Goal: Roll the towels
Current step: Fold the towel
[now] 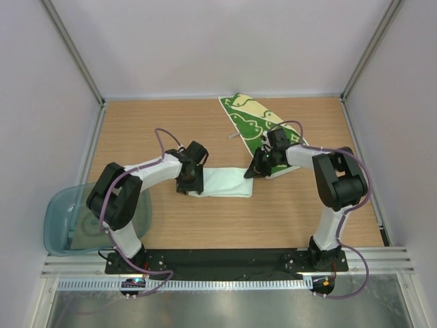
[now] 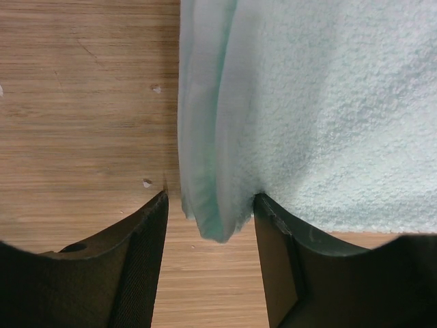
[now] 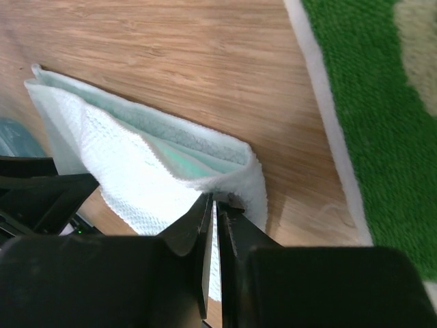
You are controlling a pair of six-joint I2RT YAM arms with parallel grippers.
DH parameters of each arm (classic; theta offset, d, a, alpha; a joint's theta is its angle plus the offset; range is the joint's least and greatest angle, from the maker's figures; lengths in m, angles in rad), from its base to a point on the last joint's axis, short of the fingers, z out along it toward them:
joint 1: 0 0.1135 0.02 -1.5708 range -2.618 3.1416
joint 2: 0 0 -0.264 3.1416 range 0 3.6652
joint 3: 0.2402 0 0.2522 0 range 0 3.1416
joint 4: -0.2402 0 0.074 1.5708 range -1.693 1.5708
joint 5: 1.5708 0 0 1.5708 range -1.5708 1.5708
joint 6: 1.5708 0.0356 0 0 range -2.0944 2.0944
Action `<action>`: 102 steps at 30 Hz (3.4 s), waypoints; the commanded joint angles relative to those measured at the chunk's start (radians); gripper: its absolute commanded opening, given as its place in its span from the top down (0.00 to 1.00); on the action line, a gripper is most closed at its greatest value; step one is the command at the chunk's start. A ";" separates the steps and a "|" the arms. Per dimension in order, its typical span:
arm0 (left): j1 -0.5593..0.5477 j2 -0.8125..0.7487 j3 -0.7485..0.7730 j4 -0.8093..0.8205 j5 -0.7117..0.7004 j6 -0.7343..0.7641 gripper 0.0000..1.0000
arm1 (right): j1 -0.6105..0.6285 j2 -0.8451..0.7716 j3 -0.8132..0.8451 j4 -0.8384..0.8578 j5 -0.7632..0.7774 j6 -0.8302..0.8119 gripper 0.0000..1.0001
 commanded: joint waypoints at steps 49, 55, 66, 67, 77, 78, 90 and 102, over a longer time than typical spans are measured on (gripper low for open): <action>-0.010 0.040 0.037 0.027 -0.035 0.014 1.00 | 0.296 0.112 0.034 0.347 -0.385 0.078 0.93; 0.003 0.051 0.018 0.034 -0.043 0.020 1.00 | 0.302 0.200 -0.006 0.452 -0.395 0.116 0.93; 0.070 0.040 -0.019 0.031 -0.056 0.053 1.00 | 0.253 0.203 -0.133 0.481 -0.391 0.070 0.94; 0.078 0.041 -0.019 0.029 -0.065 0.056 1.00 | 0.244 0.188 -0.150 0.490 -0.389 0.076 0.94; 0.087 0.059 -0.009 0.018 -0.092 0.062 1.00 | 0.100 0.011 -0.331 0.344 -0.251 0.039 0.94; 0.089 0.059 -0.008 0.018 -0.090 0.062 1.00 | 0.077 0.014 -0.342 0.348 -0.247 0.042 0.94; 0.092 0.034 0.027 -0.009 -0.059 0.079 0.98 | 0.016 -0.034 -0.418 0.395 -0.271 0.091 0.94; 0.044 -0.022 0.262 -0.175 -0.170 0.116 0.59 | 0.014 -0.516 -0.262 0.035 -0.176 0.078 0.78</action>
